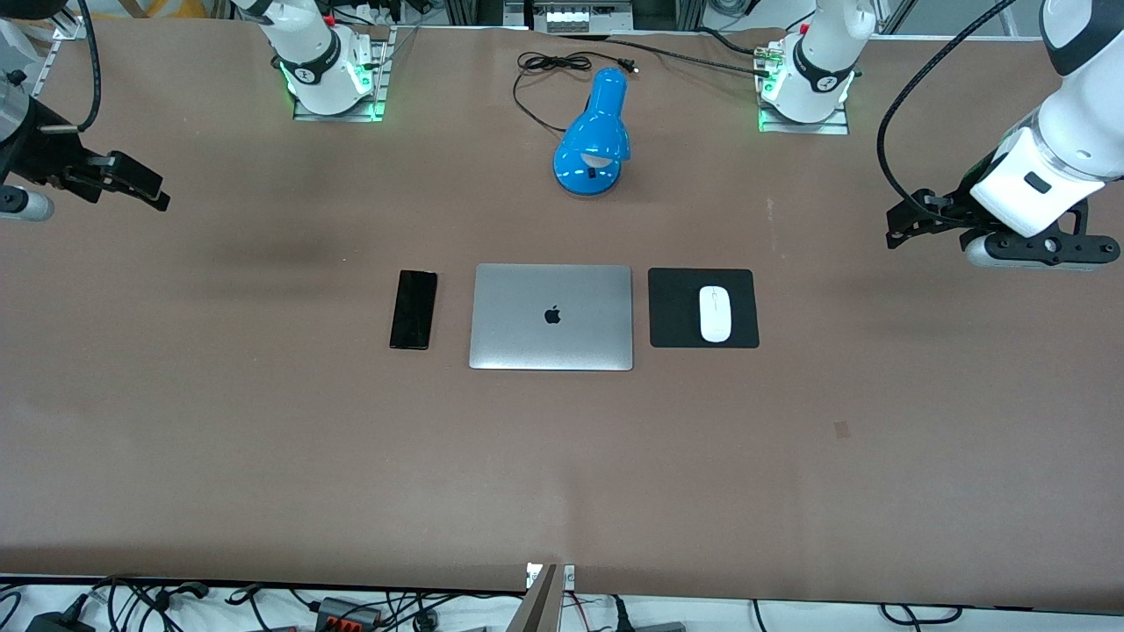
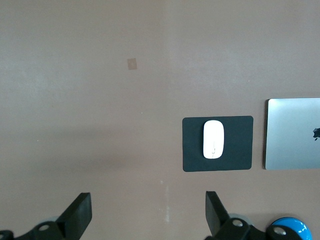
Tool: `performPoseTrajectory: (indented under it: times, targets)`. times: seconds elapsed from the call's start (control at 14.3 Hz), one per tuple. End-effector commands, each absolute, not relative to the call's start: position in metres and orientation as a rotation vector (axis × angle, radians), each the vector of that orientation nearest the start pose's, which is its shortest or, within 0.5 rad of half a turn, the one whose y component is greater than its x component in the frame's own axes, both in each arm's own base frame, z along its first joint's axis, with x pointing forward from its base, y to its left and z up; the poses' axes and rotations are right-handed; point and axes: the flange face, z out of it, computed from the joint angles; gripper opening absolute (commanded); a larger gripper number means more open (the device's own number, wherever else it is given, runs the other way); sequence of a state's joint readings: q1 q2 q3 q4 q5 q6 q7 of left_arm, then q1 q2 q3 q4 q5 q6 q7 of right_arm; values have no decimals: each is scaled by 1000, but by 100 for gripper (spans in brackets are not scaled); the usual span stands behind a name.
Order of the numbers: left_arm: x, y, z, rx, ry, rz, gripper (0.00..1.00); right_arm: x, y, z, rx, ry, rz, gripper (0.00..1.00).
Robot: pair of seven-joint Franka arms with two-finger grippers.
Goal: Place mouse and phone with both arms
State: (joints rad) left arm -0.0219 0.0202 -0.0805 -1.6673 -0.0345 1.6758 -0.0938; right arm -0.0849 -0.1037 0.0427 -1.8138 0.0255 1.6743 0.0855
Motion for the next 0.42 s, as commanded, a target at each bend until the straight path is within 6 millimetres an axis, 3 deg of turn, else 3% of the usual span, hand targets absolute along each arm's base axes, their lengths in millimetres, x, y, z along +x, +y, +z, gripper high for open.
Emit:
performPoseTrajectory:
  times: [0.0,0.35]
  targets:
    - [563,-59,580,-3198,3,35,100,533,-19,580,-3126,192,51,100]
    - [563,-59,580,-3198,1,35,100,536,-27,577,-3124,214,60,100]
